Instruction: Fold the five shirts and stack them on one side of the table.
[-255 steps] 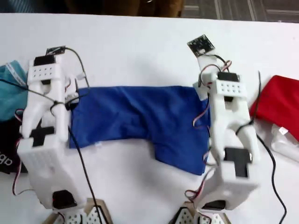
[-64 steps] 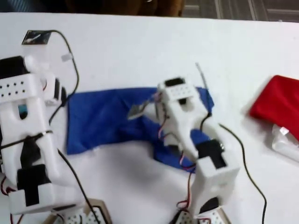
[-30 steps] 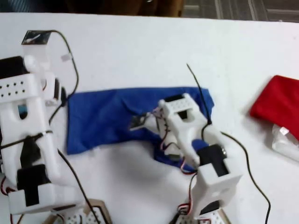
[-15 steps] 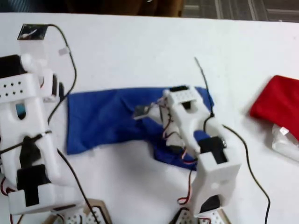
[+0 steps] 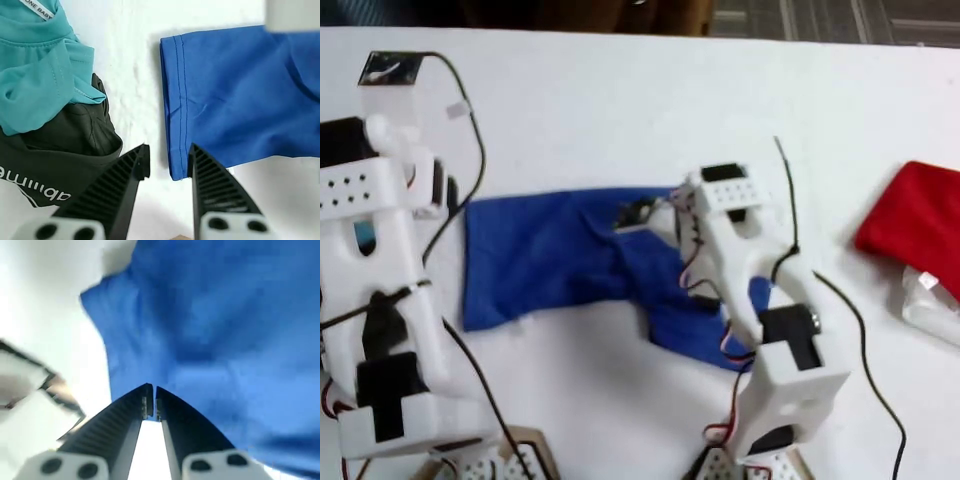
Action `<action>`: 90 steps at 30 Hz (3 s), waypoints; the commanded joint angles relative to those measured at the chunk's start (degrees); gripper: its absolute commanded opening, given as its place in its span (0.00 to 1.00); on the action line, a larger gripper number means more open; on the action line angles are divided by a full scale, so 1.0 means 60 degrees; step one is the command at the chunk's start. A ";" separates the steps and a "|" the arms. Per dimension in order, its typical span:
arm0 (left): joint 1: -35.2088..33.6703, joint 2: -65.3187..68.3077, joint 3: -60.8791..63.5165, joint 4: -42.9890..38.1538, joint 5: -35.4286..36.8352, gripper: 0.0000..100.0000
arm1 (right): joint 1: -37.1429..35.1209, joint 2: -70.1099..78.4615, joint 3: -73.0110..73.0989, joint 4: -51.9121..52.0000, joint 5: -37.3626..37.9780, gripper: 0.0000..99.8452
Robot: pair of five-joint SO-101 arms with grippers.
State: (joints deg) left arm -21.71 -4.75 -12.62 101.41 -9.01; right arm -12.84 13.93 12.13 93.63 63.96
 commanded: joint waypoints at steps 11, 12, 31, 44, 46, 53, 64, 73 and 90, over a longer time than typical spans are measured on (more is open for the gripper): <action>-0.0015 -0.0440 -0.0286 0.0117 -0.0073 0.15 | 0.0505 -0.0901 0.1465 0.0432 0.0015 0.16; -0.0015 -0.0440 -0.0286 0.0117 -0.0073 0.15 | 0.0505 -0.0960 0.1802 0.0286 0.0015 0.16; 0.0000 -0.0425 -0.0300 0.0103 -0.0073 0.15 | 0.0491 0.1062 0.2960 -0.2205 0.0015 0.16; -0.0015 -0.0425 -0.0359 0.0103 -0.0073 0.15 | 0.0535 0.2630 0.0938 -0.1311 -0.0059 0.02; -0.0015 -0.0440 -0.0359 0.0103 -0.0073 0.15 | 0.0535 0.2630 0.0645 -0.1018 -0.0059 0.02; -0.0015 -0.0440 -0.0374 0.0103 -0.0073 0.15 | 0.0696 0.1751 -0.1011 -0.0051 -0.0073 0.02; -0.0015 -0.0440 -0.0374 0.0103 -0.0073 0.15 | 0.0740 0.1150 -0.2051 0.0403 -0.0073 0.02; -0.0015 -0.0440 -0.0374 0.0103 -0.0073 0.15 | 0.0740 0.1223 -0.3927 0.0388 -0.0073 0.02; -0.0015 -0.0440 -0.0374 0.0088 -0.0073 0.15 | 0.0652 0.2132 -0.5187 -0.1341 -0.0308 0.02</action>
State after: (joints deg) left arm -21.71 -4.75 -12.62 101.41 -9.01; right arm -8.79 25.98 -15.03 86.33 63.96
